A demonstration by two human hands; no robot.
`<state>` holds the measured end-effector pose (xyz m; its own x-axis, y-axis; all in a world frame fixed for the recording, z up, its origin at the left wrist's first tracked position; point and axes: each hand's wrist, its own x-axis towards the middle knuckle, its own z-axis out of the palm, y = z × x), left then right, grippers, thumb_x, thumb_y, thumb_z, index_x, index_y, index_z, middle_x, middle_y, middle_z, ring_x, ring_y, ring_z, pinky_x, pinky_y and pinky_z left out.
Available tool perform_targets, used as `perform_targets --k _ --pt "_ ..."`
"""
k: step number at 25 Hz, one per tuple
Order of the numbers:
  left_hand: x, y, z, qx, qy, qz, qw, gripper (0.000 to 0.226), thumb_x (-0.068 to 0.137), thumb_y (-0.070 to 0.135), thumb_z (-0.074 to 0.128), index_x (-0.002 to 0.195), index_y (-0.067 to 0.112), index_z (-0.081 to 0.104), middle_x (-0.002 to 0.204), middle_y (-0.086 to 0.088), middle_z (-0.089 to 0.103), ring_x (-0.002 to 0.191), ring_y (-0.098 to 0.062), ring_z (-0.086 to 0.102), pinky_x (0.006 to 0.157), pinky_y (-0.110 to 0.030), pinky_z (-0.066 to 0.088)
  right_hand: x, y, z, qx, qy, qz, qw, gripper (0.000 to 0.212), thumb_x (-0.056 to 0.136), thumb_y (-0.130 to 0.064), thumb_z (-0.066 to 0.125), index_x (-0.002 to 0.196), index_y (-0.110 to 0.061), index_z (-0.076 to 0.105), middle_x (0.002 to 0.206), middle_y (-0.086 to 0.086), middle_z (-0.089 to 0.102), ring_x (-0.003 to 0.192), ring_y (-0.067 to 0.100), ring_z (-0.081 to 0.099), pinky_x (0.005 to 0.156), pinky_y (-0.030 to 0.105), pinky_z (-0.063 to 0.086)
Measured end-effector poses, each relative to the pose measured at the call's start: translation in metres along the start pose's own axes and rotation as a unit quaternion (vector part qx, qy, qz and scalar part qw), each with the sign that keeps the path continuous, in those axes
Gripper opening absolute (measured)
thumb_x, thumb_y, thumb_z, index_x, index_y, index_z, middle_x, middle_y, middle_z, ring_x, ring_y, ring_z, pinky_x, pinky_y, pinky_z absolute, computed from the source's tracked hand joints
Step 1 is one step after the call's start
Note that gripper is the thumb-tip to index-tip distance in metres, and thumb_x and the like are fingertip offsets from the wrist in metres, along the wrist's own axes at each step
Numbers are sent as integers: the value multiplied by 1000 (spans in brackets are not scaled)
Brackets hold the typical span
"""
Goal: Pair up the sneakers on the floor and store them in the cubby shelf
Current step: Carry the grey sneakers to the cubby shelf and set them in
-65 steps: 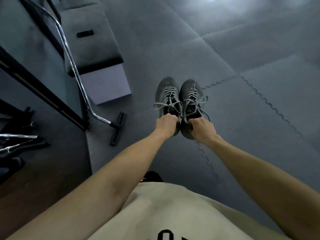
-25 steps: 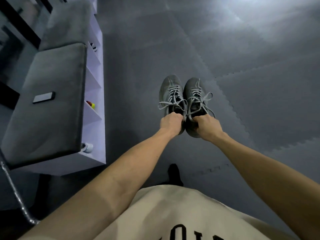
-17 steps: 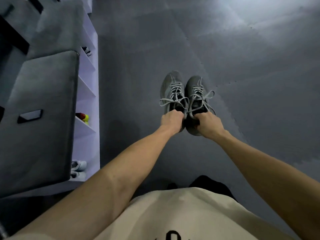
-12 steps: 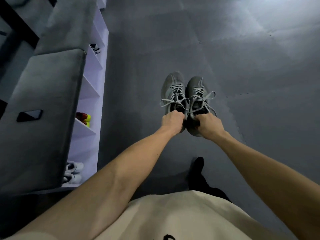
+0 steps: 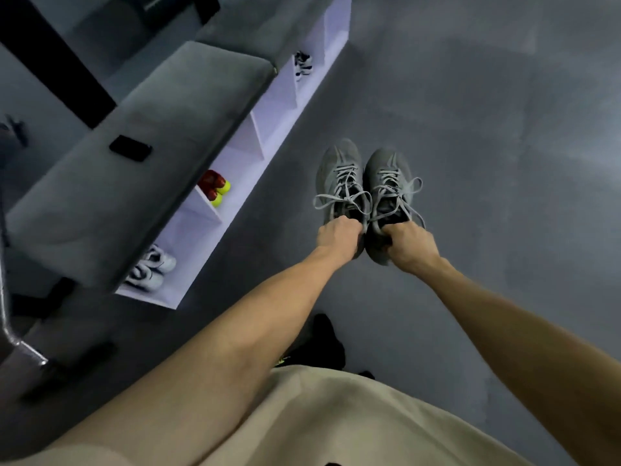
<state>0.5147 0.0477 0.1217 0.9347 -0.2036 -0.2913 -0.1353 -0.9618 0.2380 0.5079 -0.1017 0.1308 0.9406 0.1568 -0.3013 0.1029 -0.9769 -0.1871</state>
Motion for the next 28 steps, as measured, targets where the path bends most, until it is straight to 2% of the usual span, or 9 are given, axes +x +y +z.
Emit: perform_targets --k 5,11,19,22,25,28 --pt "55 -56 -19 -45 11 -101 994 18 89 8 57 102 12 68 107 -13 65 101 -35 63 76 -39 48 104 -33 -13 -37 -29 -93 995 13 83 -13 56 94 -16 64 102 13 65 96 36 62 67 33 40" --pt "84 -129 -32 -116 33 -236 964 17 91 17 59 105 16 68 108 -12 66 103 -35 63 78 -38 49 191 -100 -25 -74 -64 -225 969 16 82 -11 53 94 -11 64 101 15 65 95 38 60 66 35 40" --pt "87 -197 -35 -202 68 -418 883 15 92 18 54 97 17 68 102 -11 66 99 -35 63 78 -39 48 277 -195 -9 -129 -124 -390 903 22 85 -16 55 104 -14 66 106 15 65 97 38 62 69 36 42" --pt "93 -215 -24 -220 71 -477 848 13 90 15 57 97 19 67 101 -11 66 98 -35 63 77 -38 48 303 -224 6 -147 -153 -455 865 21 85 -18 55 103 -13 65 106 16 65 97 39 63 72 38 46" --pt "94 -236 -4 -234 67 -514 822 9 89 15 57 93 18 65 98 -12 64 95 -36 63 71 -36 44 318 -248 29 -154 -178 -500 834 23 85 -21 55 103 -12 65 105 18 64 97 40 62 72 37 46" --pt "92 -258 19 -251 53 -529 809 8 90 14 58 93 16 65 98 -13 64 95 -36 63 70 -35 42 326 -264 61 -162 -196 -510 822 25 87 -23 52 105 -10 65 106 18 64 97 39 62 72 38 46"
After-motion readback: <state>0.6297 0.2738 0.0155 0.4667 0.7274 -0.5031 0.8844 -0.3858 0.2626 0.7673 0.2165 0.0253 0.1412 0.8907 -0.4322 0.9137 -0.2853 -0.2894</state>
